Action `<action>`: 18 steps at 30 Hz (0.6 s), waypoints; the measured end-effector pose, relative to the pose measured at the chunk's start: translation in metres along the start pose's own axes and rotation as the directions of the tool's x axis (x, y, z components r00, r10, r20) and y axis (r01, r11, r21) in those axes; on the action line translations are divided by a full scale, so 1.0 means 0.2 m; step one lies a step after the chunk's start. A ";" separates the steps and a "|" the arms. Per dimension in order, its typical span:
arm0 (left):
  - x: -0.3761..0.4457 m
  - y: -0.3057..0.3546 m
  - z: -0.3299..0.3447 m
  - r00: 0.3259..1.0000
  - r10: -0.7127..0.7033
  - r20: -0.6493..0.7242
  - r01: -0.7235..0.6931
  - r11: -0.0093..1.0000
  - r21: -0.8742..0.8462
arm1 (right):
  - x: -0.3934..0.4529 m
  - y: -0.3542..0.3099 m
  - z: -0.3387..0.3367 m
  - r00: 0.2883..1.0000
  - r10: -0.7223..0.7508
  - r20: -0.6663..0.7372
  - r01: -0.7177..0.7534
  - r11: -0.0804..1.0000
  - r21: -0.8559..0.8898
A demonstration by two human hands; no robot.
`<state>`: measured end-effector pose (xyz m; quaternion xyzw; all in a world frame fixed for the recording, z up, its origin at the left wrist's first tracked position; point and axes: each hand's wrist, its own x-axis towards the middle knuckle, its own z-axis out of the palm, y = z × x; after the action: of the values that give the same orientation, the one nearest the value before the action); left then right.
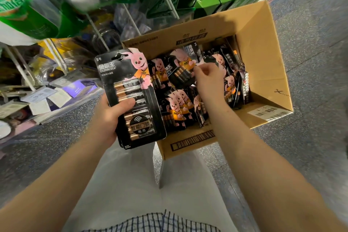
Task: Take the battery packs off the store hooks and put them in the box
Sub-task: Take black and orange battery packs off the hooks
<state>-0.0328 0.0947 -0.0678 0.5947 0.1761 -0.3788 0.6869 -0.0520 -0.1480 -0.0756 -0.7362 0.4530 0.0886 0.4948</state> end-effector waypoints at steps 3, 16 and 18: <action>0.00 0.01 0.02 1.000 -0.004 0.016 0.005 1.000 -0.019 | 0.18 0.01 0.04 0.997 -0.062 -0.052 0.049 0.975 -0.215; -0.01 0.00 0.03 0.998 0.050 -0.027 -0.051 0.998 -0.025 | 0.17 0.01 0.00 0.995 -0.025 0.099 0.044 0.979 -0.197; -0.02 0.00 0.03 0.997 0.065 -0.031 -0.066 0.998 -0.020 | 0.06 -0.04 -0.07 0.994 -0.023 0.103 0.024 1.000 -0.006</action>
<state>-0.0367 0.0905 -0.0651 0.5987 0.1710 -0.3449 0.7024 -0.0436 -0.1652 -0.0715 -0.7379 0.4179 0.1220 0.5158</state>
